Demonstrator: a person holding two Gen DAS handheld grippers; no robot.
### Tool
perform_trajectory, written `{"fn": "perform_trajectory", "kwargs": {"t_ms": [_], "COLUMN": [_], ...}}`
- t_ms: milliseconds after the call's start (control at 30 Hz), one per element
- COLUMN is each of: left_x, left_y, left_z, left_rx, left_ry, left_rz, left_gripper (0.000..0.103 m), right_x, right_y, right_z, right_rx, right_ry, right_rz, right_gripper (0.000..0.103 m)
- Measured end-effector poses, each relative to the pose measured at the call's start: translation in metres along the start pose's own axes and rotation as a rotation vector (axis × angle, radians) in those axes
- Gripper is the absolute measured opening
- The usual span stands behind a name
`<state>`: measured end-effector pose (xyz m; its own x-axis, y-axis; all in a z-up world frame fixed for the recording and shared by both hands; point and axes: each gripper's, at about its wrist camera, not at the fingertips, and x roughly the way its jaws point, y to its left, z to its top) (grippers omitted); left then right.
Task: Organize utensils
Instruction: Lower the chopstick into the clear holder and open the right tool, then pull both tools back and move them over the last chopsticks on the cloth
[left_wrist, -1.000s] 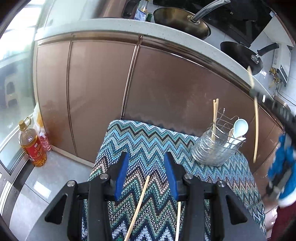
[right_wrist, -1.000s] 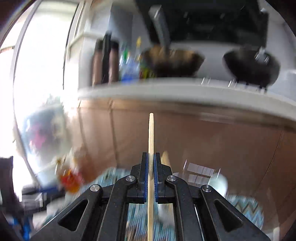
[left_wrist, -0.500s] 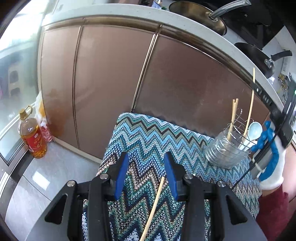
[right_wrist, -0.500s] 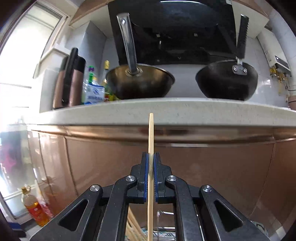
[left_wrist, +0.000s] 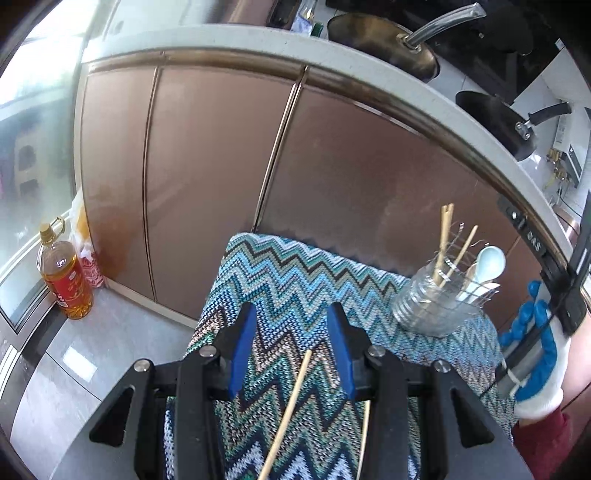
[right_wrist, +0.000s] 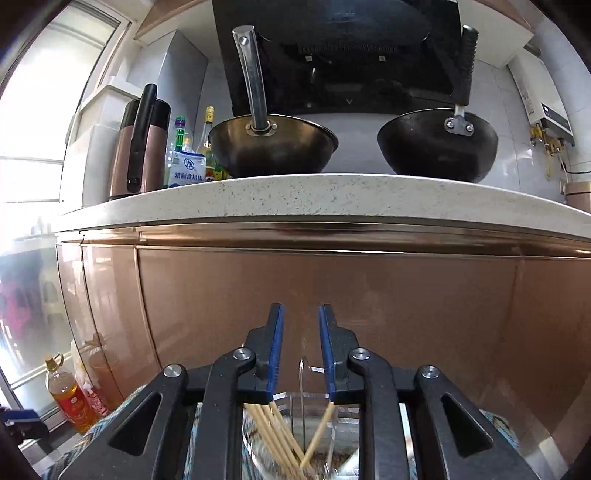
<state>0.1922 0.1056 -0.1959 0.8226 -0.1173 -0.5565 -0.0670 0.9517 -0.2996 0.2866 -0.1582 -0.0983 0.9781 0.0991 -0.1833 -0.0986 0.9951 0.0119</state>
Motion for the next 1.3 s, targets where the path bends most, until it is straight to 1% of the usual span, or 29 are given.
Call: {"fn": "perform_trajectory", "kwargs": {"t_ms": [67,133,233,433,567,667,900,1167,1300], "left_x": [-0.010,-0.022,-0.040,-0.069,-0.082,-0.091,-0.117,-0.139,-0.148], "left_y": [-0.004,-0.010,-0.020,-0.045,-0.061,-0.076,-0.101,-0.114,-0.118], "left_z": [0.001,0.002,0.001,-0.009,-0.017,-0.024,-0.035,-0.044,-0.047], "left_rx": [0.005,0.014,0.032,0.071,0.094,0.123,0.186,0.216,0.229], "left_ry": [-0.009,-0.017,-0.024,-0.019,-0.009,-0.002,-0.010,-0.016,-0.020], "left_rz": [-0.005,-0.008,-0.010,-0.016,-0.024,-0.024,-0.025,-0.029,-0.028], "left_gripper": [0.038,0.038,0.038,0.038,0.040,0.041,0.041,0.042,0.043], "right_x": [-0.016,-0.034,-0.060,-0.108,-0.139,-0.159,-0.196,-0.229,-0.237], "right_y": [-0.003,-0.007,-0.010,-0.014,-0.015,-0.019,-0.032,-0.042,-0.044], "right_z": [0.001,0.000,-0.004,-0.018,-0.022,-0.024,-0.021,-0.017,-0.016], "right_rx": [0.006,0.017,0.020,0.011,-0.010,-0.007,0.020,0.034,0.033], "right_ry": [0.029,0.058,0.110,0.253,0.286,0.289,0.277,0.251,0.246], "right_rz": [-0.021,-0.042,-0.061,-0.075,-0.078,-0.086,-0.096,-0.113,-0.116], "right_gripper": [0.027,0.028,0.028,0.029,0.034,0.036,0.038,0.039,0.042]}}
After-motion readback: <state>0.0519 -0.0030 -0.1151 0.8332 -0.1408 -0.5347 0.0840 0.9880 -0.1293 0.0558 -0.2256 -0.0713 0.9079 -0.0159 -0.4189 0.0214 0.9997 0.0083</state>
